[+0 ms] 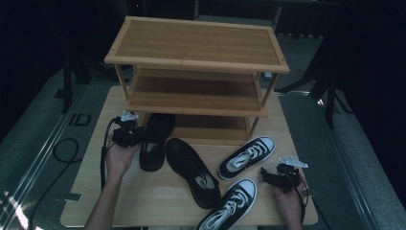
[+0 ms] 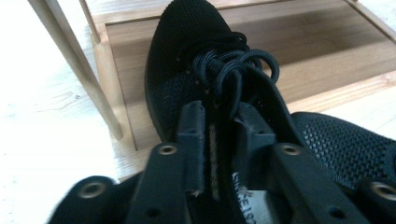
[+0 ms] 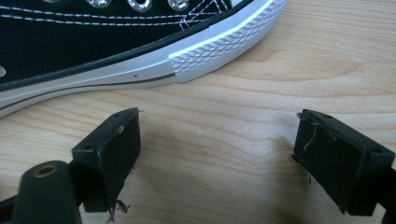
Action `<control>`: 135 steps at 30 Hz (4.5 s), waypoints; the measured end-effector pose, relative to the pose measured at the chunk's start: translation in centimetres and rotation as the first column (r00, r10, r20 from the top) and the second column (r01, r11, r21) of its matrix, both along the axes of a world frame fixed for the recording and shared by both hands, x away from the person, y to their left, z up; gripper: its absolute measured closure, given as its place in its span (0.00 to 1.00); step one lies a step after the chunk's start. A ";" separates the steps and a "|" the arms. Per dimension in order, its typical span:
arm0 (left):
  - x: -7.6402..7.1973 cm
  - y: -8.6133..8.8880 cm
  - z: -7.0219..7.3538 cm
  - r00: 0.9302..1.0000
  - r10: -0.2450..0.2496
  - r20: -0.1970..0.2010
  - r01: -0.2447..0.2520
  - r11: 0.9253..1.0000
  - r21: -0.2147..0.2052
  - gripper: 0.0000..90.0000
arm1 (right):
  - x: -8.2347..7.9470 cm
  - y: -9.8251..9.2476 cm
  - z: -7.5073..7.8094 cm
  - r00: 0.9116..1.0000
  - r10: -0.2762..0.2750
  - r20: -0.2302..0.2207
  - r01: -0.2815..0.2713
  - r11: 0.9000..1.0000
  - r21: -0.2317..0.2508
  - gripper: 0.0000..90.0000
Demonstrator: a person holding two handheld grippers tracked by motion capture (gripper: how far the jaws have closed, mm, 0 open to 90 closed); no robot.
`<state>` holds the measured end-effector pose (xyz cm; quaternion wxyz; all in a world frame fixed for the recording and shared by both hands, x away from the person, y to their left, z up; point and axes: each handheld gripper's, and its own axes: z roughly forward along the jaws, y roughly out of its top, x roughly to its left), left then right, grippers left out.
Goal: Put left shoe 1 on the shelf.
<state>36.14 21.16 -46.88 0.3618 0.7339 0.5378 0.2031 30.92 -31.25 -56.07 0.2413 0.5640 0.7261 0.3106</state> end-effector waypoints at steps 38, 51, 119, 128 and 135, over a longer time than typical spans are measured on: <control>-10.9 -1.1 -4.2 0.990 -0.118 -0.082 0.123 0.991 0.060 1.00 | 0.0 0.0 0.0 1.000 -0.001 -0.001 0.001 1.000 0.000 0.16; -10.2 -2.0 -6.8 0.981 -0.106 -0.164 0.121 0.989 0.087 1.00 | 0.0 0.0 0.0 1.000 -0.001 -0.001 0.001 1.000 0.000 0.16; -4.8 -3.0 -6.8 0.994 -0.031 -0.108 0.041 0.995 0.091 0.99 | 0.0 0.0 0.0 1.000 -0.001 0.000 0.001 1.000 0.001 0.16; -2.9 -3.4 -7.0 0.995 -0.024 -0.099 0.031 0.997 0.073 1.00 | 0.0 0.0 0.0 1.000 -0.001 -0.001 0.001 1.000 0.002 0.16; -1.5 -3.8 -7.0 0.995 -0.021 -0.096 0.027 0.998 0.060 1.00 | 0.0 0.0 0.0 1.000 -0.001 0.000 0.001 1.000 0.001 0.16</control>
